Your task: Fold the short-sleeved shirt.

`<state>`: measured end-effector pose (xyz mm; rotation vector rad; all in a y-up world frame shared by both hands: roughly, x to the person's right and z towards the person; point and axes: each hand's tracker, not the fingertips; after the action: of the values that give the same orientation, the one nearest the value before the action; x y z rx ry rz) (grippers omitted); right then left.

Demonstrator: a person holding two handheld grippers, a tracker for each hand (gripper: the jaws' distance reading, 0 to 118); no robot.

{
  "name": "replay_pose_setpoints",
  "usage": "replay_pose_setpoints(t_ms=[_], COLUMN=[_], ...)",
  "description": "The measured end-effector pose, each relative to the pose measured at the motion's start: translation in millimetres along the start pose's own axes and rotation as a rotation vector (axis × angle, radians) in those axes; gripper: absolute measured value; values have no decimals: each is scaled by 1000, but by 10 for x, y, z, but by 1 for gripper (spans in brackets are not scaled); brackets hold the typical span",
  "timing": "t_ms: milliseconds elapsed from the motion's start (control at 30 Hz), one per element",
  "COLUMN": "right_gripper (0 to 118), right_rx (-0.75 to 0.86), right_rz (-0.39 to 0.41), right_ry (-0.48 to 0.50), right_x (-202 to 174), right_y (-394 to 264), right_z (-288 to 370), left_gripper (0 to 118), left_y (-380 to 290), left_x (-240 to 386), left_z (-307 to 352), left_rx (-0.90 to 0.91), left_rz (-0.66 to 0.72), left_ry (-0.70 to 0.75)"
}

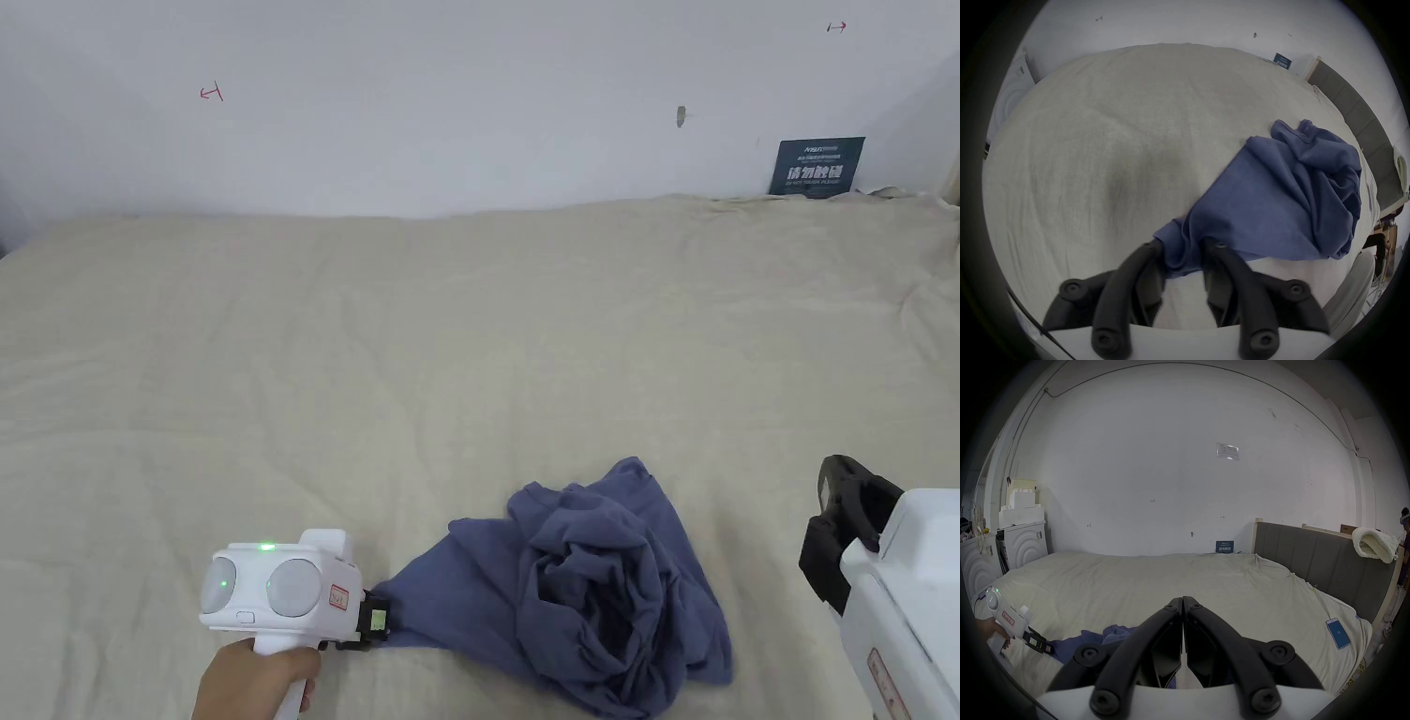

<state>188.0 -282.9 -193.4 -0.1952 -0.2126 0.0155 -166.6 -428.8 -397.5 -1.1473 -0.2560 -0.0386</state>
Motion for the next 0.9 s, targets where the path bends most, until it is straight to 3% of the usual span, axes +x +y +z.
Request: replay_pose_setpoints(t_ms=[67, 100, 300, 467, 600, 633, 667, 767, 800, 833, 900], right_gripper=[0, 0, 0, 0, 1, 2, 13, 73, 86, 94, 95], right_rx=[-5, -8, -92, -248, -392, -439, -480, -561, -598, -636, -664], right_rz=[-4, -5, -39, -104, -90, -128, -143, -158, -166, -181, -232], right_ry=[3, 4, 61, 163, 218, 227, 244, 230, 226, 229, 222], right_x=[5, 5, 6, 52, 44, 16, 18, -23, -23, -22, 55], right_y=[3, 1, 50, 17, -123, -167, -212, -385, -448, -508, -686], right_z=[-32, -53, -448, -1100, -1723, -1829, -1948, -2270, -2379, -2486, -2718], left_gripper=[6, 4, 3, 3, 3, 3, 3, 3, 3, 3, 3], left_y=[4, 8, -21, -51, -60, -64, -65, -70, -72, -71, -66], left_x=[17, 16, 9, -24, -54, -55, -57, -63, -67, -67, -79], left_z=[7, 15, 281, 523, 578, 577, 574, 560, 556, 553, 541], left_rx=[-3, 2, 88, 145, 159, 161, 160, 156, 154, 153, 149], left_rz=[-2, 14, 15, 27, 38, 37, 36, 35, 33, 31, 30], left_ry=[-35, -58, -79, -117, -143, -145, -146, -150, -150, -150, -153])
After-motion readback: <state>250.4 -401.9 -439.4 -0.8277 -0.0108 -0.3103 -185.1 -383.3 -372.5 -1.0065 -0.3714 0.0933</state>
